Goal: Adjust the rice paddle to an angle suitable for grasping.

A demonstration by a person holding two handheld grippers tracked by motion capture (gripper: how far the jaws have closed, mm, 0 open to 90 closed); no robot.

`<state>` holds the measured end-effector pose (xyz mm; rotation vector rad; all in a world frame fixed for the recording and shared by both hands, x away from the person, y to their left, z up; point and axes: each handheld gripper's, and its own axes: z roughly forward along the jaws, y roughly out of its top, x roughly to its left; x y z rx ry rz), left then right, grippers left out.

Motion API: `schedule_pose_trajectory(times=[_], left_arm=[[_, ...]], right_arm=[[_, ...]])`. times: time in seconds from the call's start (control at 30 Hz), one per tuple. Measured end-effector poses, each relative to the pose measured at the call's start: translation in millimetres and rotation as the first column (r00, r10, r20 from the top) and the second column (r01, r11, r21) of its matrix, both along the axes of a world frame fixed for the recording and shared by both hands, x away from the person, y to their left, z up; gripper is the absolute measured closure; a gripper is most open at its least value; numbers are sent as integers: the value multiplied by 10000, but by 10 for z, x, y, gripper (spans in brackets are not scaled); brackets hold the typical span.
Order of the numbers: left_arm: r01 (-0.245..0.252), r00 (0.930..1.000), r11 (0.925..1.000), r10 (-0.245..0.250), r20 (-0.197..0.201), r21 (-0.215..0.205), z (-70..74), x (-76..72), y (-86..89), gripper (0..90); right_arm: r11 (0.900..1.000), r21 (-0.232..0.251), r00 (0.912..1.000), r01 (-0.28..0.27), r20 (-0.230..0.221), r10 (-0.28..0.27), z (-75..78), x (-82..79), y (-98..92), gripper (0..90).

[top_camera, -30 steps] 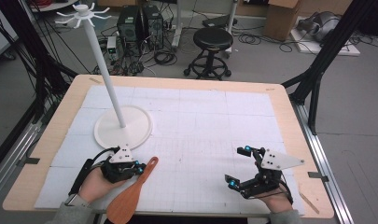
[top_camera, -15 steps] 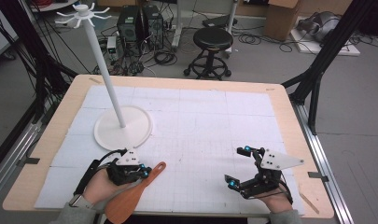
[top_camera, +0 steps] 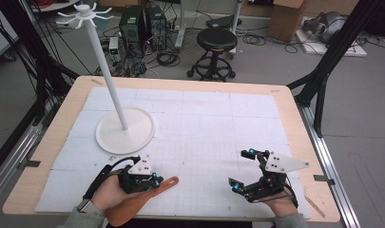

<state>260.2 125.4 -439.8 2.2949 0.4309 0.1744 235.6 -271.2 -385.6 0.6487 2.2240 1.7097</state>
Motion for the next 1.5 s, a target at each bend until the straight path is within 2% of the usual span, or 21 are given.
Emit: schedule_pose_trajectory(times=[0.1, 0.3, 0.83, 0.97, 1.1, 1.2, 1.33, 1.4, 1.47, 1.5], left_arm=[[250, 9997, 9996, -250, 25, 99, 7, -18, -37, 895], [250, 9997, 9996, -251, 44, 91, 6, -18, -44, 895], [337, 9992, 9994, -339, -228, -90, 13, -14, -63, 883], [-14, 9996, 9985, -1, -267, -545, 81, -8, 0, 837], [43, 9997, 9974, -60, -239, -717, 162, -54, 28, 731], [188, 9995, 9982, -202, -233, -567, 199, -82, 32, 595], [511, 9970, 9977, -535, -559, -439, 225, -101, 26, 428], [745, 9922, 9964, -782, -975, -411, 234, -128, 10, 369], [1032, 9900, 9944, -1051, -936, -249, 250, -155, -8, 261], [1025, 9902, 9947, -1029, -945, -93, 261, -166, -21, 235]], right_arm=[[10000, -23, 10000, 0, 7, 0, 0, 0, 2, 0], [10000, -4, 10000, -12, -37, 12, -7, 1, 0, 0], [10000, -29, 10000, -21, -73, 21, -17, 7, 1, 0], [10000, -12, 10000, 11, -80, -11, -13, 3, -6, 0], [10000, -31, 9999, 33, -121, -33, -16, 1, -14, 0], [10000, -38, 9999, 50, -108, -50, -17, 0, -16, 0], [10000, -86, 10000, -5, -15, 5, -20, 6, -7, 0], [10000, -83, 9999, -11, -116, 10, -21, 0, -3, 0], [10000, -93, 10000, -3, -96, 2, -24, 5, -5, 0], [10000, -90, 9999, -7, -101, 6, -25, 5, -5, 0]])
